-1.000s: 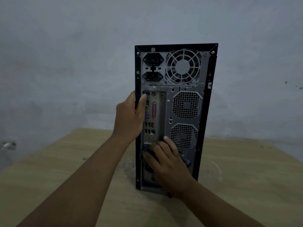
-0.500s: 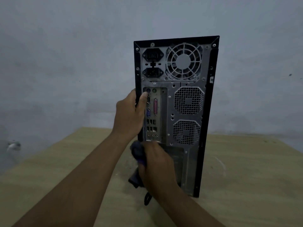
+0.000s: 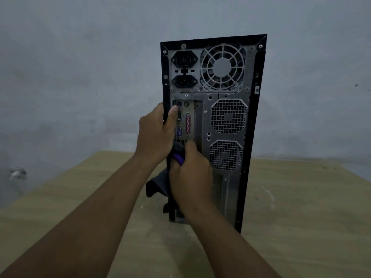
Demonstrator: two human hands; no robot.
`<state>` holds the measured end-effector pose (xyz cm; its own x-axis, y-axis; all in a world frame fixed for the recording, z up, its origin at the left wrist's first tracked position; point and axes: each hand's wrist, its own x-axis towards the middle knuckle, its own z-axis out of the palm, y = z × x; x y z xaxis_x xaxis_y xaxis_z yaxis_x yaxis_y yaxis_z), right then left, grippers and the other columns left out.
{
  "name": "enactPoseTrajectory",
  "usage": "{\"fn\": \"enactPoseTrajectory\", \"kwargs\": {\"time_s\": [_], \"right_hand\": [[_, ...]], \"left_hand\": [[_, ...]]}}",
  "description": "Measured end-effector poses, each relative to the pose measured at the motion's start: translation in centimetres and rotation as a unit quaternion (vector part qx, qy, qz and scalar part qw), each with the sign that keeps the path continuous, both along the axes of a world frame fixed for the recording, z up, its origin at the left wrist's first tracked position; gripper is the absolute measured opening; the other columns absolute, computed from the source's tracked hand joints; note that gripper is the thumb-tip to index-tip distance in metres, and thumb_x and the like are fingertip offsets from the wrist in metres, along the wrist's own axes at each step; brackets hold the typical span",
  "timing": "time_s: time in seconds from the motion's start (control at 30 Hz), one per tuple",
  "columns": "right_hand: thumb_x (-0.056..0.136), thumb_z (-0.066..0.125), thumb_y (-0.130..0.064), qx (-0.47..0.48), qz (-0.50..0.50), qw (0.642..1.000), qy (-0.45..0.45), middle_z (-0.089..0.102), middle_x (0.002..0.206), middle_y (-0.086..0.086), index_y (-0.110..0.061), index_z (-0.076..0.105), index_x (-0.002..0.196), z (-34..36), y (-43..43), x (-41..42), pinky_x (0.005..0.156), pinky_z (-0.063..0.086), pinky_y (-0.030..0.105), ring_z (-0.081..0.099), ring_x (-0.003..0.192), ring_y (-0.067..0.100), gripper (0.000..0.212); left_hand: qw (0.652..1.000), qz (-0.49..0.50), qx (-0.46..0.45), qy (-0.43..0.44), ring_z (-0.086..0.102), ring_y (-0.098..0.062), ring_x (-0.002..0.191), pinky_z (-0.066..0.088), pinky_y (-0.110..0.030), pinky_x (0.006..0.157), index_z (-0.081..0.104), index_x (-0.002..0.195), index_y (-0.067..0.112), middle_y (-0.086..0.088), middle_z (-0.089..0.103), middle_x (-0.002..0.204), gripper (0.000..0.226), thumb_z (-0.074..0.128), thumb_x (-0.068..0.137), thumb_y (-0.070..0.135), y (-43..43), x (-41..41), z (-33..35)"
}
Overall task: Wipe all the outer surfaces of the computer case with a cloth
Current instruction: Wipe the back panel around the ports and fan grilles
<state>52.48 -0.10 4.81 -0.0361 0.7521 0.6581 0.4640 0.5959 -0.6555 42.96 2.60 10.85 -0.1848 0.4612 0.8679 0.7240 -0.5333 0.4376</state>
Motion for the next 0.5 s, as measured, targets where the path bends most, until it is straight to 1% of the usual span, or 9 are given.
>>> {"fn": "enactPoseTrajectory", "kwargs": {"time_s": [0.03, 0.1, 0.23, 0.37, 0.43, 0.5], "right_hand": [[0.094, 0.058, -0.016, 0.013, -0.002, 1.0, -0.01, 0.061, 0.093, 0.005, -0.014, 0.049, 0.099, 0.1, 0.2, -0.3, 0.067, 0.051, 0.041, 0.06, 0.081, 0.024, 0.011], [0.093, 0.057, -0.014, 0.008, -0.001, 0.999, -0.041, 0.06, 0.094, 0.007, -0.013, 0.048, 0.101, -0.8, 0.0, -0.4, 0.066, 0.052, 0.045, 0.06, 0.082, 0.026, 0.013], [0.094, 0.056, -0.016, -0.026, -0.01, 0.994, -0.101, 0.063, 0.103, 0.005, -0.016, 0.05, 0.11, -2.5, -0.4, 0.2, 0.069, 0.052, 0.041, 0.062, 0.09, 0.026, 0.017], [0.095, 0.055, -0.016, -0.002, 0.0, 0.996, -0.089, 0.062, 0.097, 0.004, -0.013, 0.05, 0.104, -1.5, -0.2, 0.1, 0.063, 0.045, 0.037, 0.06, 0.085, 0.024, 0.011], [0.095, 0.056, -0.017, -0.001, 0.001, 0.998, -0.064, 0.059, 0.095, 0.004, -0.014, 0.045, 0.099, -1.4, 0.0, 0.0, 0.061, 0.04, 0.034, 0.058, 0.083, 0.023, 0.012], [0.094, 0.056, -0.018, -0.005, -0.002, 0.998, -0.064, 0.06, 0.1, 0.005, -0.014, 0.046, 0.104, -1.9, 0.3, -0.2, 0.064, 0.045, 0.036, 0.06, 0.086, 0.025, 0.015]], "left_hand": [[1.0, 0.001, 0.003, 0.0, 0.049, 0.003, 0.05, 0.031, -0.01, 0.046, 0.046, 0.074, 0.016, 0.011, 0.043, 0.057, 0.033, 0.048, 0.106, 0.022, 0.0, 0.0, 0.1], [1.0, 0.0, 0.004, -0.001, 0.05, 0.005, 0.051, 0.032, -0.009, 0.047, 0.047, 0.075, 0.018, 0.012, 0.043, 0.058, 0.032, 0.048, 0.107, 0.021, -0.1, 0.0, 0.0], [1.0, 0.0, 0.002, -0.005, 0.049, 0.003, 0.05, 0.032, -0.011, 0.048, 0.047, 0.075, 0.021, 0.011, 0.044, 0.057, 0.032, 0.048, 0.107, 0.023, -0.1, 0.0, -0.1], [1.0, 0.003, -0.001, -0.004, 0.048, 0.003, 0.05, 0.032, -0.011, 0.047, 0.043, 0.071, 0.026, 0.012, 0.043, 0.057, 0.036, 0.048, 0.107, 0.023, -0.2, 0.0, 0.0], [1.0, 0.001, -0.001, -0.003, 0.049, 0.003, 0.05, 0.031, -0.01, 0.047, 0.046, 0.073, 0.021, 0.012, 0.044, 0.057, 0.034, 0.048, 0.107, 0.023, -0.1, -0.1, 0.0], [1.0, 0.0, 0.003, -0.001, 0.048, 0.004, 0.049, 0.031, -0.01, 0.047, 0.048, 0.074, 0.018, 0.012, 0.043, 0.057, 0.033, 0.048, 0.107, 0.022, -0.1, -0.2, -0.1]]}}
